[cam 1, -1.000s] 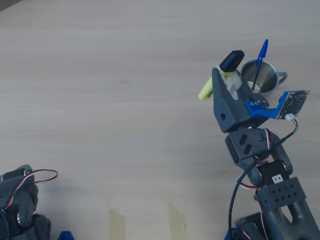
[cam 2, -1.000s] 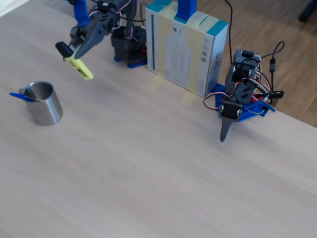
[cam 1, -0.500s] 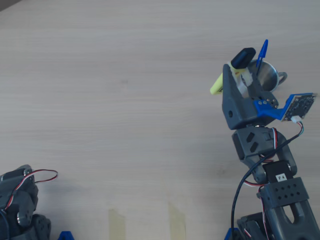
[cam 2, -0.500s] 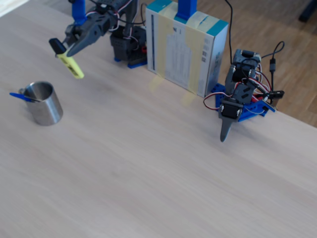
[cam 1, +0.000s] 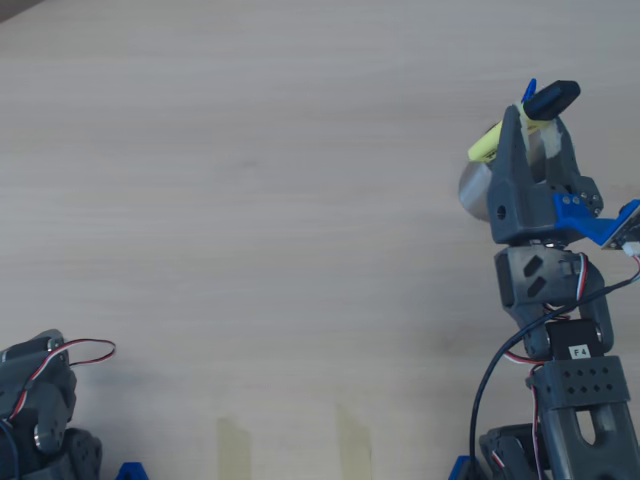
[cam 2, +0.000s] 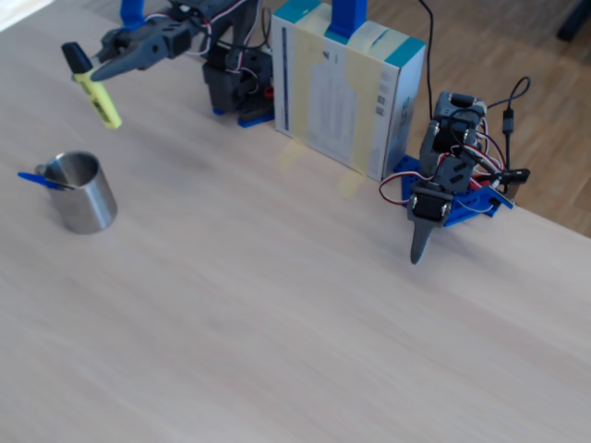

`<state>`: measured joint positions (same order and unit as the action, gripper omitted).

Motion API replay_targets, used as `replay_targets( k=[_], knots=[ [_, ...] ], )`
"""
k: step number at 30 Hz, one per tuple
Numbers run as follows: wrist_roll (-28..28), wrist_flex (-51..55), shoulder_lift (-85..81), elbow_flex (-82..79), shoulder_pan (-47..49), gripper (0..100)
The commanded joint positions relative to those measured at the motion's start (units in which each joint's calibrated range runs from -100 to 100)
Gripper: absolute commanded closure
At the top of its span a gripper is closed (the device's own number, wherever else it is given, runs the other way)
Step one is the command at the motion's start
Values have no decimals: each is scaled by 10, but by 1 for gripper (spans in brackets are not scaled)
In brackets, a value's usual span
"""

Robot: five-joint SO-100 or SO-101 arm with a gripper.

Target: Grab the yellow pen and put it in the silver cup.

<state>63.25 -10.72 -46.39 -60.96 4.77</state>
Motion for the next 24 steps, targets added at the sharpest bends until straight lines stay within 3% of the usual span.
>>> replay_targets(
  k=[1, 15, 24],
  knots=[
    [-4, -19, -8, 9, -17, 86],
    [-56, -22, -12, 10, -77, 86],
    [-66, -77, -8, -9, -117, 86]
  ],
)
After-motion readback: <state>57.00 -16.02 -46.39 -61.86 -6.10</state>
